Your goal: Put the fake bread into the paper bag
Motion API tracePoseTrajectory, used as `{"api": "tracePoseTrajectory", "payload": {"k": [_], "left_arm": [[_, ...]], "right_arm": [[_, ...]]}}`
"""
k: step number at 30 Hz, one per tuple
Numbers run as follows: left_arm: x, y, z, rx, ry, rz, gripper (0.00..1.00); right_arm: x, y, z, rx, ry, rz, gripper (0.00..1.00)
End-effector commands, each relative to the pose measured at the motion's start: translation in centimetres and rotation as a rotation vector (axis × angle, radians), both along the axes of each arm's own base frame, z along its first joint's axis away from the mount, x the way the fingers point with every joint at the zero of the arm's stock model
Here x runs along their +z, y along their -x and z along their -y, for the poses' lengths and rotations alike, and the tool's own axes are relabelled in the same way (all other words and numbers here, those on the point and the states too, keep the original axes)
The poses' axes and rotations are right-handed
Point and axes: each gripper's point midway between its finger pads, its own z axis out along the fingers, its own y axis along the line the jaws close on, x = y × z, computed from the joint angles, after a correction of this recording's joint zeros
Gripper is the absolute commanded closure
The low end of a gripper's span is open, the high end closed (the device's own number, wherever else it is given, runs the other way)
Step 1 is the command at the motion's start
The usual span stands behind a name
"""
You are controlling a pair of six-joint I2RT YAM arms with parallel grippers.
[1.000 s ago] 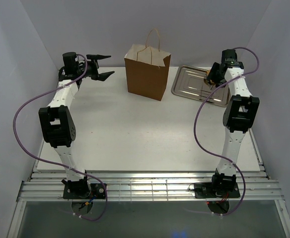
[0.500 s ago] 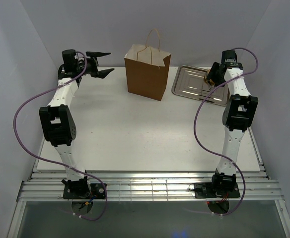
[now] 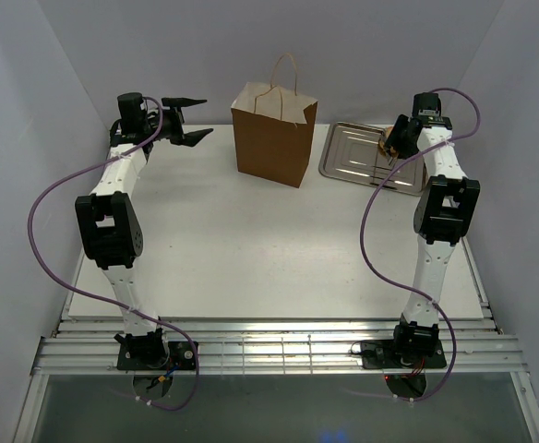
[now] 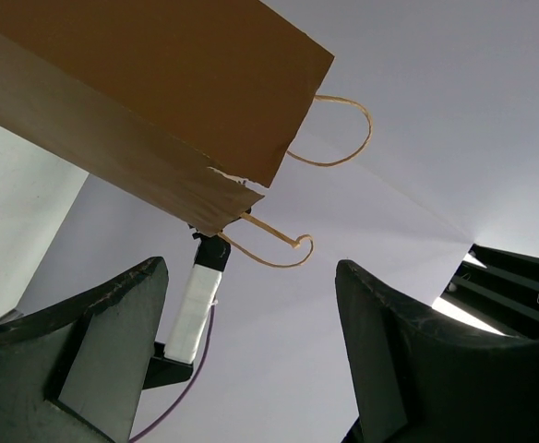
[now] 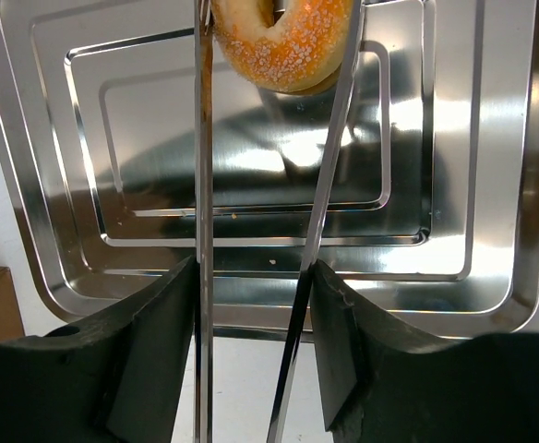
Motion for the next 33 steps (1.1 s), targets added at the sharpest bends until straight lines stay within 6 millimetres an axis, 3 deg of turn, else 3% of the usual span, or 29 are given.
{"api": "tracePoseTrajectory", "payload": {"k": [1, 8, 24, 33], "left_arm": [[3.0, 0.4, 0.0, -0.015, 0.000, 0.076, 0.16], [3.7, 0.9, -0.1, -0.023, -0.002, 0.093, 0.16], [5.1, 2.7, -0.1, -0.045, -0.006, 0.125, 0.16], [5.2, 3.8, 0.1, -0.053, -0.011, 0.122, 0.16]], "right_arm": [[3.9, -1.5, -0.2, 0.004, -0.018, 0.117, 0.59], [6.0, -1.1, -0.3, -0.003, -0.026, 0.160, 0.67], [10.7, 0.9, -0.9, 0.007, -0.044, 0.237, 0.71], [11.0, 2.9, -1.5, 0.034, -0.055, 0.215, 0.71]]}}
